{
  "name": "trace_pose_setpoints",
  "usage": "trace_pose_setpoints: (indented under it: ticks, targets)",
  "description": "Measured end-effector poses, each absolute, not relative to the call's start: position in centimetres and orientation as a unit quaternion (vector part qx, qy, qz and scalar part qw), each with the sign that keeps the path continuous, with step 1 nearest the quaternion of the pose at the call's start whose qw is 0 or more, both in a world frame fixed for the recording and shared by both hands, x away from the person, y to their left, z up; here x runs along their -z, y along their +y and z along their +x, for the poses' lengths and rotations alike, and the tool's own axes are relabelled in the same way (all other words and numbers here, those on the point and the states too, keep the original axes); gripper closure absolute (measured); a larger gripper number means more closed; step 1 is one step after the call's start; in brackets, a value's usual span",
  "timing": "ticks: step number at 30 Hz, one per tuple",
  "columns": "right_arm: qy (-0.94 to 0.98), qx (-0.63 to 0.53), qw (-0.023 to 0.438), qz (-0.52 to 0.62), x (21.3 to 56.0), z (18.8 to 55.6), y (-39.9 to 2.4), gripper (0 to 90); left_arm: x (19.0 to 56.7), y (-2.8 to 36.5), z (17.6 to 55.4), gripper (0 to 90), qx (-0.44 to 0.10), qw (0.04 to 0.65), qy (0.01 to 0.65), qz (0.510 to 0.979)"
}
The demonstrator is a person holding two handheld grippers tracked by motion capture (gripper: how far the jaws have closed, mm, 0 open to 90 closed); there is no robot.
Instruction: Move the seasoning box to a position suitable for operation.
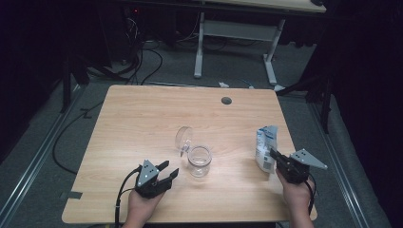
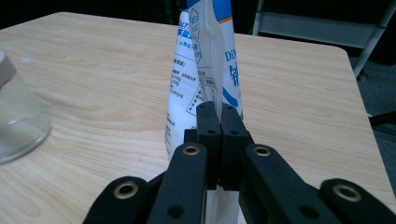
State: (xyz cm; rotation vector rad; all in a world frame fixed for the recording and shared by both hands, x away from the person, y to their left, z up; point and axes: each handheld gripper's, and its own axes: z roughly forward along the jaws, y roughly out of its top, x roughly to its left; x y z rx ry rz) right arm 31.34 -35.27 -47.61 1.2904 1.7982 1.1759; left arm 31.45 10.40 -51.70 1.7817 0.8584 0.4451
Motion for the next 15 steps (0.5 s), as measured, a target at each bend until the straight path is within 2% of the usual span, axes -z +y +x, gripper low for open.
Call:
trace_pose_setpoints:
  ticks: [15]
  targets:
    - [0.704, -0.46, 0.29, 0.458, 47.2, 30.5, -33.0, 89.6, 51.6, 9.8, 31.0, 49.4, -0.177, 0.537, 0.346, 0.748]
